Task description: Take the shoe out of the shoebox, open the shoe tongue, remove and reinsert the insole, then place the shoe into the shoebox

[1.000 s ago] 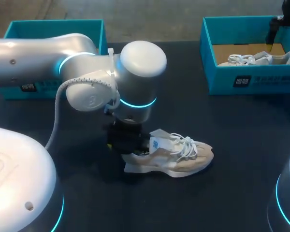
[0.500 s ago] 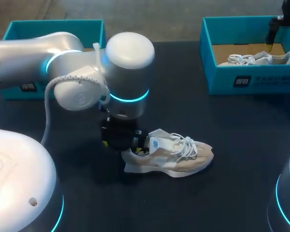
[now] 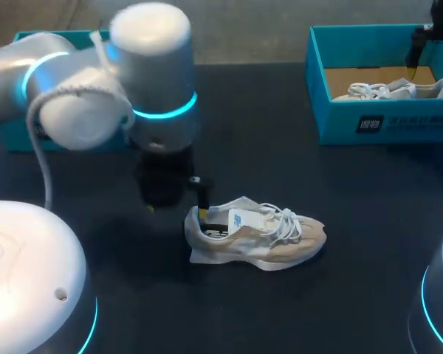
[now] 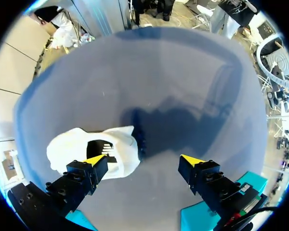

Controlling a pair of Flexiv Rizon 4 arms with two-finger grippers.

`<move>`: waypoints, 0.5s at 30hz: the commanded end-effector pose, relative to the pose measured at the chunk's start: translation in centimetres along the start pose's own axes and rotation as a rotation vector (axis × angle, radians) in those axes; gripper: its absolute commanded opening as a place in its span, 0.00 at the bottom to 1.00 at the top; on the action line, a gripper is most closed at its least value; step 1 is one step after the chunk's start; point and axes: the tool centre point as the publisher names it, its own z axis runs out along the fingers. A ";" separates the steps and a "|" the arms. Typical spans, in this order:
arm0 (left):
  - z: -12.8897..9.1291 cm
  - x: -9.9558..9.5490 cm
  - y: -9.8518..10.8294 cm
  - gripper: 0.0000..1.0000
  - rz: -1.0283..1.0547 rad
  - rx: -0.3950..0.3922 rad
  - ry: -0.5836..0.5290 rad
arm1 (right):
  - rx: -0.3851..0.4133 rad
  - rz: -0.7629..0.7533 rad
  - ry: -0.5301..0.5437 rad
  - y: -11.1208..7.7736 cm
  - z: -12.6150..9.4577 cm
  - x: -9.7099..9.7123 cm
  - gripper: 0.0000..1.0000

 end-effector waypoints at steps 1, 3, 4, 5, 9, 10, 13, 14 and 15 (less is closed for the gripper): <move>-2.8 2.3 -1.1 1.00 0.005 0.021 -0.105 | -0.003 0.002 -0.001 -0.2 0.0 0.0 1.00; -3.6 2.8 -1.5 1.00 0.000 0.060 -0.137 | -0.003 0.002 -0.001 -0.2 0.0 0.0 1.00; -4.0 3.1 -1.6 1.00 -0.001 0.081 -0.151 | -0.003 0.002 -0.001 -0.2 0.0 0.0 1.00; -4.4 3.2 -1.8 1.00 -0.001 0.093 -0.162 | -0.003 0.002 -0.001 -0.2 0.0 0.0 1.00; -5.7 4.3 -2.7 1.00 -0.016 0.136 -0.209 | -0.003 0.002 -0.001 -0.2 0.0 0.0 1.00; -5.9 4.6 -3.0 1.00 -0.018 0.142 -0.218 | -0.003 0.002 -0.001 -0.2 0.0 0.0 1.00; -6.5 5.3 -3.7 1.00 -0.048 0.164 -0.239 | -0.003 0.002 -0.001 -0.2 0.0 0.0 1.00; -6.6 5.4 -3.9 1.00 -0.066 0.171 -0.248 | -0.003 0.002 -0.001 -0.2 0.0 0.0 1.00; -6.8 5.5 -4.1 1.00 -0.085 0.185 -0.253 | -0.003 0.002 -0.001 -0.2 0.0 0.0 1.00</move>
